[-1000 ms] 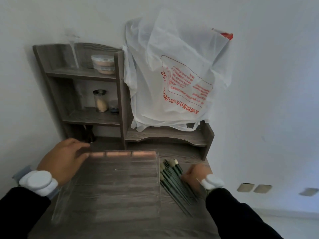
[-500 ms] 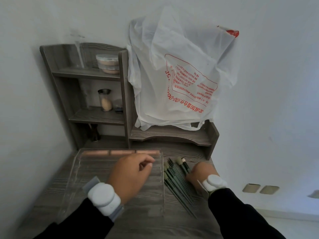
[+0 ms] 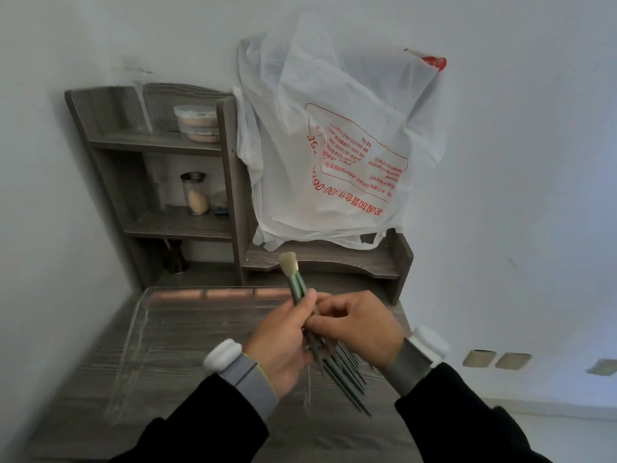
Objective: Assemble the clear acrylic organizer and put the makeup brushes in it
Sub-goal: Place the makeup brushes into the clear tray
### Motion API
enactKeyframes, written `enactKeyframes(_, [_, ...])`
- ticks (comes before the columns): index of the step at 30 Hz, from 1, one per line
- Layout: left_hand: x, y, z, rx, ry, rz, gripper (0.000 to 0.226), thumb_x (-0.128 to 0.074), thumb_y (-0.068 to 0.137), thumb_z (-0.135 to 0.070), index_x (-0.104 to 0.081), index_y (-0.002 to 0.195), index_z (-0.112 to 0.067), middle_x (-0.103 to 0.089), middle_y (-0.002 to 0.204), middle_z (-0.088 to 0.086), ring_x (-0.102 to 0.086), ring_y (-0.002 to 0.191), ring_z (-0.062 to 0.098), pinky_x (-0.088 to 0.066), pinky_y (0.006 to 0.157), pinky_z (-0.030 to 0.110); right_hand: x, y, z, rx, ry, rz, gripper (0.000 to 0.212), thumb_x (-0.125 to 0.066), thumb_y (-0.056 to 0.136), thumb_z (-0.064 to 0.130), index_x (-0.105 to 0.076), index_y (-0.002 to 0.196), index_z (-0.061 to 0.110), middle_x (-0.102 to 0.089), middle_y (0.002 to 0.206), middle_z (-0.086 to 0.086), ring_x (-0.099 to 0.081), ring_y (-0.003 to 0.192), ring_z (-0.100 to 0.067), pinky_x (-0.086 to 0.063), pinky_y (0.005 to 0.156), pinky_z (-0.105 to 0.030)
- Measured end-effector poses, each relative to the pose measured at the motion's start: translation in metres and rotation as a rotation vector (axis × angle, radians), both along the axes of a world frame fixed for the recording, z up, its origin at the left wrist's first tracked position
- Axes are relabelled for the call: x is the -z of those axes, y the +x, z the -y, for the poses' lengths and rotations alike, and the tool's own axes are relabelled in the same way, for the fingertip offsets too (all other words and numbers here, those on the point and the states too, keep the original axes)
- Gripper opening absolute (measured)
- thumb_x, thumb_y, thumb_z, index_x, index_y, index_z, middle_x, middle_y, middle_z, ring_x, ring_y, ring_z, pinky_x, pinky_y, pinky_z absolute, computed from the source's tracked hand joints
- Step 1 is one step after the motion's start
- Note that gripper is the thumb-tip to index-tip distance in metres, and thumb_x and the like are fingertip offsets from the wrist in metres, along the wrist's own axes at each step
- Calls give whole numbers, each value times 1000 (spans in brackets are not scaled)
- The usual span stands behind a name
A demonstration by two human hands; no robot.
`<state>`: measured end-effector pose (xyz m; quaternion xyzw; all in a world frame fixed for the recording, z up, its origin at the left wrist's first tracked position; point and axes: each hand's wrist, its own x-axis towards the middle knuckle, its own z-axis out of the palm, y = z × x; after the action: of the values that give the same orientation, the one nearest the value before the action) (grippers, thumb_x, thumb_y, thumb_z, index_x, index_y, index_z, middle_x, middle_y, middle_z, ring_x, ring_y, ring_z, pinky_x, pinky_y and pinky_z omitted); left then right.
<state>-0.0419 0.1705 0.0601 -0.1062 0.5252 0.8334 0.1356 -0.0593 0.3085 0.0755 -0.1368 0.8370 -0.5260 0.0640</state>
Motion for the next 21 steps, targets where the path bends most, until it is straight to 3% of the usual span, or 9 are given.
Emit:
enactKeyframes(2, [4, 3, 17, -50, -95, -2, 31, -51, 99, -39, -65, 100, -12, -75, 100, 13, -72, 88, 33, -58, 83, 50, 10, -3, -10, 96, 92, 26, 21, -80, 77, 44, -78, 75, 24, -75, 69, -1, -60, 53, -7, -49, 55, -23])
enactKeyframes(4, [5, 7, 36, -118, -165, -21, 31, -51, 99, -40, -62, 99, -11, -76, 93, 13, -73, 78, 32, -60, 70, 43, 26, -8, -17, 230, 343, -26, 21, -77, 76, 44, -72, 66, 27, -70, 63, 7, -57, 52, -3, -52, 56, -24])
enactKeyframes(7, [6, 13, 61, -152, -233, -41, 32, -53, 98, -38, -62, 101, -7, -62, 67, 6, -51, 47, 19, -46, 48, 30, 54, -8, -15, 145, 764, 32, 14, -64, 78, 40, -70, 78, 28, -72, 81, 9, -67, 77, -9, -56, 72, -26])
enactKeyframes(9, [10, 19, 73, -139, -294, -55, 30, -52, 99, -36, -63, 102, -8, -49, 60, 2, -36, 43, 13, -33, 43, 25, 69, -5, -9, 121, 875, 77, 22, -59, 78, 43, -69, 91, 28, -72, 95, 4, -68, 91, -20, -55, 77, -29])
enactKeyframes(15, [23, 30, 108, -159, -433, -108, 22, -51, 100, -29, -67, 99, -14, -43, 59, -2, -29, 42, 9, -22, 41, 22, 76, -9, -4, 166, 889, 136, 29, -57, 78, 46, -69, 93, 24, -71, 96, -1, -69, 88, -23, -57, 78, -32])
enactKeyframes(18, [22, 32, 117, -168, -430, -115, 20, -53, 99, -29, -70, 93, -19, -49, 62, -1, -31, 44, 9, -22, 41, 21, 67, -7, -6, 185, 783, 170, 29, -58, 77, 44, -72, 87, 20, -72, 88, 1, -67, 81, -19, -56, 73, -27])
enactKeyframes(21, [17, 34, 113, -170, -389, -140, 18, -54, 99, -22, -68, 96, -11, -60, 73, 7, -48, 49, 14, -32, 41, 23, 50, -2, -8, 323, 561, 133, 21, -66, 78, 41, -72, 74, 22, -72, 70, 6, -66, 69, -11, -54, 65, -26])
